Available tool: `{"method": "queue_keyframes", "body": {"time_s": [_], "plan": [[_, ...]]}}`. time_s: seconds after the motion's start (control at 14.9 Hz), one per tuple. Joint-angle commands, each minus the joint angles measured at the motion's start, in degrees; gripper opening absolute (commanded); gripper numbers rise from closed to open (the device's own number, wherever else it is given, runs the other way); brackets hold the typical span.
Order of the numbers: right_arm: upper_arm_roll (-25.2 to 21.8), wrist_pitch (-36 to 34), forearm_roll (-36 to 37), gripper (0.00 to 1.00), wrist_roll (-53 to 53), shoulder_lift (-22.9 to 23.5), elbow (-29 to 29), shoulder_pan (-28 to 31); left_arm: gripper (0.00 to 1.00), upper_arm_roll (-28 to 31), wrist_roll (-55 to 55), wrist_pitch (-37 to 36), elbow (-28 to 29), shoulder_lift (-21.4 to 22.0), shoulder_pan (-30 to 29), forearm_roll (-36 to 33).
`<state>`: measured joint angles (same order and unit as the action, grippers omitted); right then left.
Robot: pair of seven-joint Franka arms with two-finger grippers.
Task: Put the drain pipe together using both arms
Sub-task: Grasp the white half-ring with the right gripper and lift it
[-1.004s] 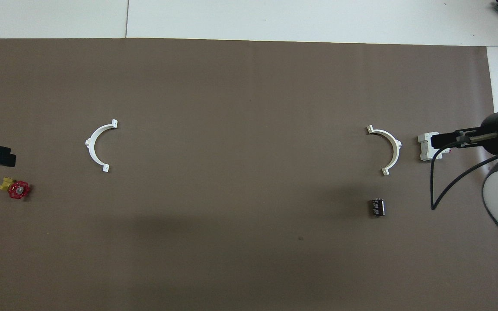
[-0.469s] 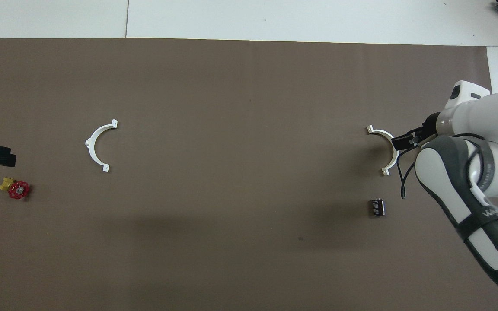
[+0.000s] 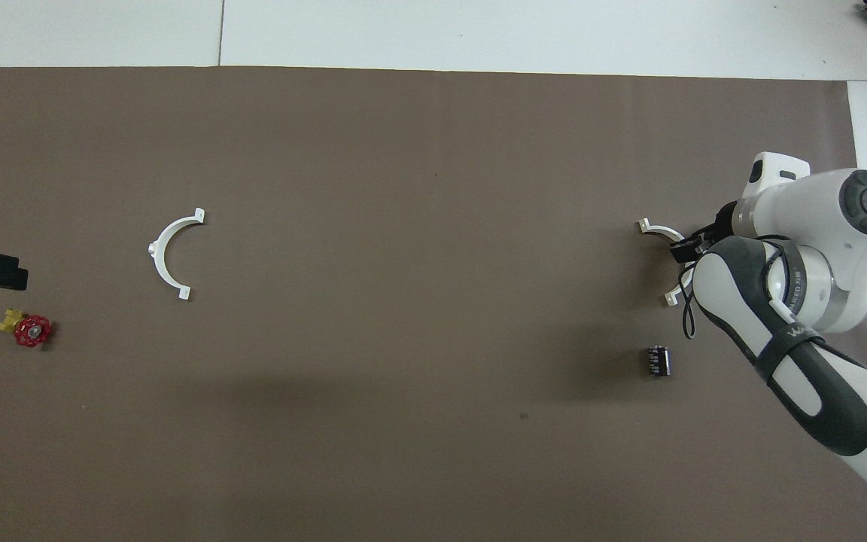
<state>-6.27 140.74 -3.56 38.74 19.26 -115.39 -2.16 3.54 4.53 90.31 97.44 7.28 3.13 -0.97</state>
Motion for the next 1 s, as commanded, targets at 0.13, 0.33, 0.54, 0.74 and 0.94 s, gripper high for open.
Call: {"method": "queue_keyframes", "body": {"time_s": [0.13, 0.33, 0.54, 0.74, 0.94], "plan": [[0.4, -0.3, -1.5, 0.71, 3.3, -1.3, -3.0, 1.1, 1.0, -0.5, 0.7, 0.8, 0.6, 0.4, -0.8, 0.2], [0.4, 0.1, -1.5, 0.19, 3.0, -1.3, -3.1, 1.0, 1.0, -0.5, 0.7, 0.8, 1.3, 0.8, -0.8, 0.2], [0.4, -1.2, -2.6, 0.0, 0.8, -0.8, -0.3, 1.4, 1.0, -0.5, 0.7, 1.5, 1.4, 0.8, -0.8, 0.2], [0.3, -7.6, -2.7, 0.0, -8.8, -1.6, 4.5, 0.5, 1.0, -0.5, 0.7, 1.5, 1.7, 0.8, -0.8, 0.2], [0.5, -14.0, -1.5, 0.0, -26.2, -2.6, 8.1, -3.6, 1.0, -0.5, 0.6, 2.9, 2.4, 1.0, -0.8, 0.2]]}}
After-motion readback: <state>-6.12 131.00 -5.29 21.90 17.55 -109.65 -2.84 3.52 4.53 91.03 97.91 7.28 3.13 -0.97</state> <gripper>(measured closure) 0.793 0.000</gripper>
